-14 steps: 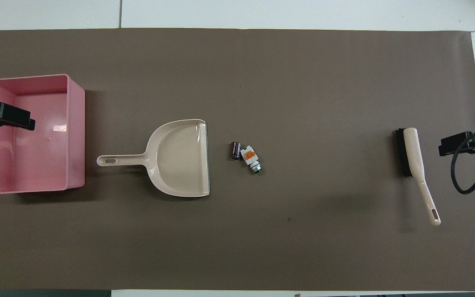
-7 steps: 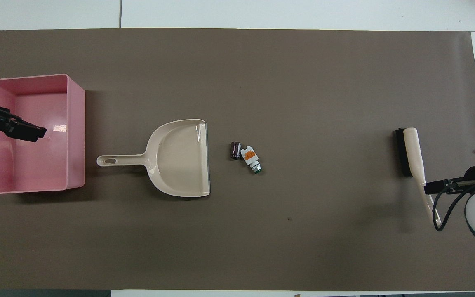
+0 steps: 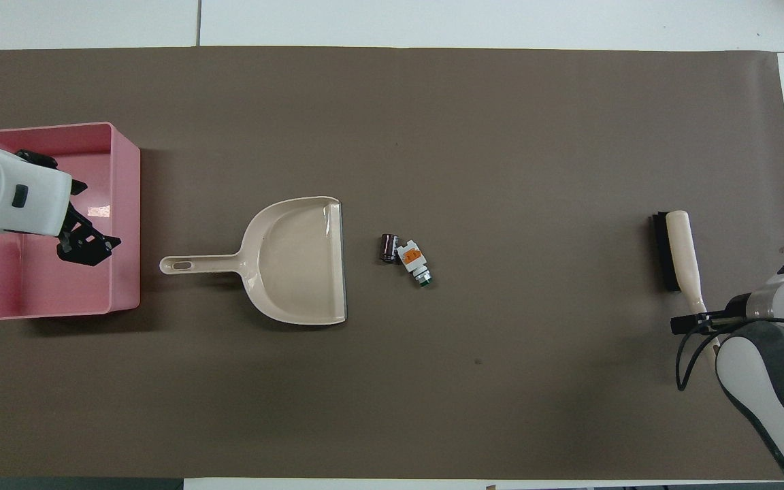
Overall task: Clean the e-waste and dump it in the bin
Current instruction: 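Grasp the dustpan handle with the left gripper while the right gripper grasps the brush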
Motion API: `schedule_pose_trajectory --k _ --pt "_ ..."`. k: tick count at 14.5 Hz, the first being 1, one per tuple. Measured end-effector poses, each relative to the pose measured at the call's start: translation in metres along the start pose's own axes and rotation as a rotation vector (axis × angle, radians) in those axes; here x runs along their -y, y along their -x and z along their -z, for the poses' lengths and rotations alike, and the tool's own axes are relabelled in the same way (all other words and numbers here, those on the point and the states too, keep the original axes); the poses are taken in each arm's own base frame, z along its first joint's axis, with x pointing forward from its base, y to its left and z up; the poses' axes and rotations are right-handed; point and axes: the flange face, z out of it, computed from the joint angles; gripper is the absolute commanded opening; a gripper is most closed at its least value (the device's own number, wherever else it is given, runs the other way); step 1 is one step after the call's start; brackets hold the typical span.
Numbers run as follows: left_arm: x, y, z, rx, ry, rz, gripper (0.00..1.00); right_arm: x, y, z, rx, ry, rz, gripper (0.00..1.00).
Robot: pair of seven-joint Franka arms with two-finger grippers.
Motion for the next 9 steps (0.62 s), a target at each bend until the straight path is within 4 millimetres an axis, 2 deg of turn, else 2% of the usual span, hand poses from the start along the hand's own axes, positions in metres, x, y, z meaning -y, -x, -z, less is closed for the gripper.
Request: schedule_pose_trajectory --k 3,6,9 --pt "-0.017 -0.012 -0.031 0.009 0.019 -0.189 0.98 -0.003 0.001 0.0 0.0 -0.001 0.008 0.79" --pt "-0.036 -0.022 -0.062 0.02 0.045 -0.279 0.98 -0.003 0.001 0.0 -0.003 0.0 0.036 0.6" --pt "-0.053 -0.024 -0.099 0.015 0.033 -0.327 0.97 -0.003 0.0 0.0 -0.004 0.0 0.038 0.58"
